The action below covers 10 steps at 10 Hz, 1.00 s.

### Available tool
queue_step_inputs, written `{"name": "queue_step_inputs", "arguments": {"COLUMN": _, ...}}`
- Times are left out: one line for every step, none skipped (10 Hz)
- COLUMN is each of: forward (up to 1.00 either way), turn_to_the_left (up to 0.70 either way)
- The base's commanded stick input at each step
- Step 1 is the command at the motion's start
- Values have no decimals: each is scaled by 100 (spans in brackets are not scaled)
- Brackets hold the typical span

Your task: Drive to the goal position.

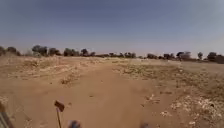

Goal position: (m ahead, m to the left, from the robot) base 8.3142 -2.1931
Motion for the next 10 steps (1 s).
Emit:
{"name": "queue_step_inputs", "arguments": {"forward": 50, "turn_to_the_left": 0}}
{"name": "queue_step_inputs", "arguments": {"forward": 50, "turn_to_the_left": 0}}
{"name": "queue_step_inputs", "arguments": {"forward": 50, "turn_to_the_left": 0}}
{"name": "queue_step_inputs", "arguments": {"forward": 50, "turn_to_the_left": 0}}
{"name": "queue_step_inputs", "arguments": {"forward": 50, "turn_to_the_left": 0}}
{"name": "queue_step_inputs", "arguments": {"forward": 50, "turn_to_the_left": 0}}
{"name": "queue_step_inputs", "arguments": {"forward": 50, "turn_to_the_left": 0}}
{"name": "queue_step_inputs", "arguments": {"forward": 50, "turn_to_the_left": 0}}
{"name": "queue_step_inputs", "arguments": {"forward": 50, "turn_to_the_left": 0}}
{"name": "queue_step_inputs", "arguments": {"forward": 50, "turn_to_the_left": 0}}
